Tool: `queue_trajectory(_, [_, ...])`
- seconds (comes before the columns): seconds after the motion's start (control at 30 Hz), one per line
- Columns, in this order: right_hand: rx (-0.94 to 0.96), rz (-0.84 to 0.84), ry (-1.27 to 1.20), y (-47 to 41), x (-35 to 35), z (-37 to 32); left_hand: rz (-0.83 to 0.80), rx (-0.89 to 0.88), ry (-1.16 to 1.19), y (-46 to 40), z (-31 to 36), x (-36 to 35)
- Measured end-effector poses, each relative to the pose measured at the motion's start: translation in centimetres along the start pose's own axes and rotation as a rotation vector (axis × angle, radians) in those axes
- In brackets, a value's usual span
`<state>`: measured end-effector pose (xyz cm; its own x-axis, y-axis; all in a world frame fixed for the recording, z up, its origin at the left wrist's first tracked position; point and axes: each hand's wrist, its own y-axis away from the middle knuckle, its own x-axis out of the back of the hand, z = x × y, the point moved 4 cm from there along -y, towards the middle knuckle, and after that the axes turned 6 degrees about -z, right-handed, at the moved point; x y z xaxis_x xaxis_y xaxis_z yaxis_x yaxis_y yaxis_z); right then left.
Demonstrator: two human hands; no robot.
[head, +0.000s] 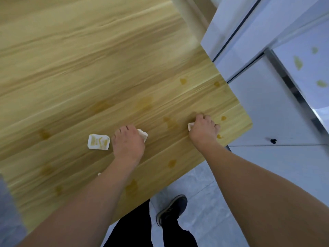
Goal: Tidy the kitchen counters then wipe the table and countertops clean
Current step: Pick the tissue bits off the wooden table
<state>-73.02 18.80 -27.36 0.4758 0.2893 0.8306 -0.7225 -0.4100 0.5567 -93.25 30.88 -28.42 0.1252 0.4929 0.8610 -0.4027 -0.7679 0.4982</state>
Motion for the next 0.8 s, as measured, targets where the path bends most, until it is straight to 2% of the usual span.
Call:
queue_trajectory(0.2, [-0.059, 0.008, -0.101, 0.2, -0.8, 0.2, 0.009, -0.102, -0.006, -0.2, -0.2, -0.7])
queue_trajectory(0.3, [-0.015, -0.019, -0.183, 0.5, -0.6, 0.0, 0.032, -0.170, 0.071, -0.1, -0.5, -0.5])
queue_trajectory(0.43, [0.230, -0.085, -0.281, 2.6, -0.5, -2.6, 0.078, -0.208, 0.211, -0.3, -2.7, 0.7])
queue_trajectory(0.57, [0.419, -0.258, -0.304, 6.5, -2.7, -7.1, 0.097, -0.148, 0.181, -0.7, -6.8, 2.2])
queue_trajectory(0.67, [0.546, -0.371, -0.268, 9.7, -5.0, -10.6, 0.089, -0.183, 0.154, -0.9, -9.2, 2.7])
queue_trajectory(0.8, [0.727, -0.447, -0.139, 12.7, -7.2, -14.6, 0.035, -0.231, -0.001, -0.7, -11.3, 2.3])
